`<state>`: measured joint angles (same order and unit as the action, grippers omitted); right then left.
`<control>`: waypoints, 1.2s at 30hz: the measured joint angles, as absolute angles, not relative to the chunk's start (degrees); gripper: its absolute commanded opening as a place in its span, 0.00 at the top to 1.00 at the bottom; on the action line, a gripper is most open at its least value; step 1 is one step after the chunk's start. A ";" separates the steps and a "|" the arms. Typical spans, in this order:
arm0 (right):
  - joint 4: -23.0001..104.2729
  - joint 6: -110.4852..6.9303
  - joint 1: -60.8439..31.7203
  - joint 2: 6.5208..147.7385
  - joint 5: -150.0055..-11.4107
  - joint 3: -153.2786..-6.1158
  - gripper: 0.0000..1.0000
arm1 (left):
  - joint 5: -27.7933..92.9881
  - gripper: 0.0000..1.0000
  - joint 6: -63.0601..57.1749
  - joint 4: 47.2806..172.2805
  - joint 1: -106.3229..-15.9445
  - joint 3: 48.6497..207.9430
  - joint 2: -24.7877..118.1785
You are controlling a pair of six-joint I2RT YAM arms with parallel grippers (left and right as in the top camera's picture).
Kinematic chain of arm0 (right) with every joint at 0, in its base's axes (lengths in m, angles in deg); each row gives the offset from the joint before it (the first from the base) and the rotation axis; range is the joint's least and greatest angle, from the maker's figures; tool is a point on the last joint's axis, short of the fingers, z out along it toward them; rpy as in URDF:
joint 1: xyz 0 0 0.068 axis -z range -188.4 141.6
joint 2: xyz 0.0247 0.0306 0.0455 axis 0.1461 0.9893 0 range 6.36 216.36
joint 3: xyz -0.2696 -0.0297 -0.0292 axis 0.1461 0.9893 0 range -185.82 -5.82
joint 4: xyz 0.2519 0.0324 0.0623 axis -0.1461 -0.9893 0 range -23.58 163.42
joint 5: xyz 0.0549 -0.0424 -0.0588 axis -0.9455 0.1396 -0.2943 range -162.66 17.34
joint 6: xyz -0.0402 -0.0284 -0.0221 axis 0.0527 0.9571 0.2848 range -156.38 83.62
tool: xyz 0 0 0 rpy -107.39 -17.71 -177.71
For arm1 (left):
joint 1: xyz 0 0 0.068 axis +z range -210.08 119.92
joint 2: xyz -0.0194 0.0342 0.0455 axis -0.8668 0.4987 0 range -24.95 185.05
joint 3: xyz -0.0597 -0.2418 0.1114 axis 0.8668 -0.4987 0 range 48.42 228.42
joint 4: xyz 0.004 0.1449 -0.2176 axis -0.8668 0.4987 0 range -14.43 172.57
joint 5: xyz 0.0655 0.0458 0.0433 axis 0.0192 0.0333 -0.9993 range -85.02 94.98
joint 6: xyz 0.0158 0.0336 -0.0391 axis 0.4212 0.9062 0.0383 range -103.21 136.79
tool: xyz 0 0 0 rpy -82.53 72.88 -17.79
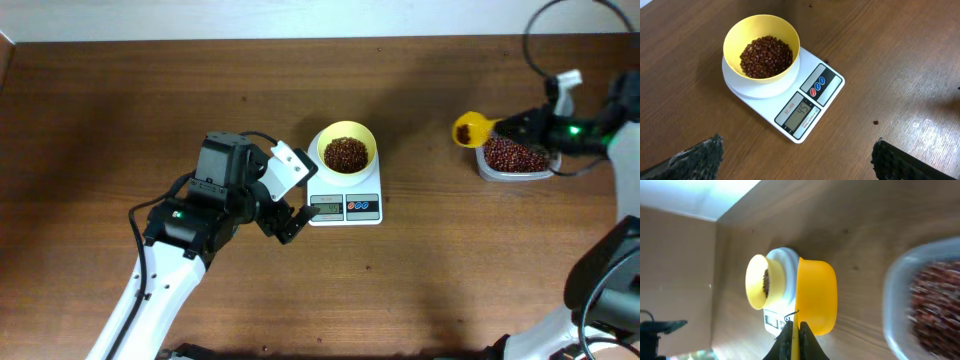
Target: Scoop item into bowl and weigh 50g on scale
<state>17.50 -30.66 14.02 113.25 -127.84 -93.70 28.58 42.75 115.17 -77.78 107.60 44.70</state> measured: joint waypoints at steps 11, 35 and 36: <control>28.12 -36.04 -4.56 113.29 -128.21 -93.65 0.96 | 28.58 0.01 42.75 115.10 -77.78 107.60 44.70; 36.23 -15.49 -18.20 113.36 -111.06 -93.65 0.96 | 28.60 0.01 42.75 115.17 -77.78 107.58 44.67; 36.23 -14.34 -18.20 113.36 -110.64 -93.65 0.96 | 28.58 0.01 42.75 115.17 -77.78 107.58 44.67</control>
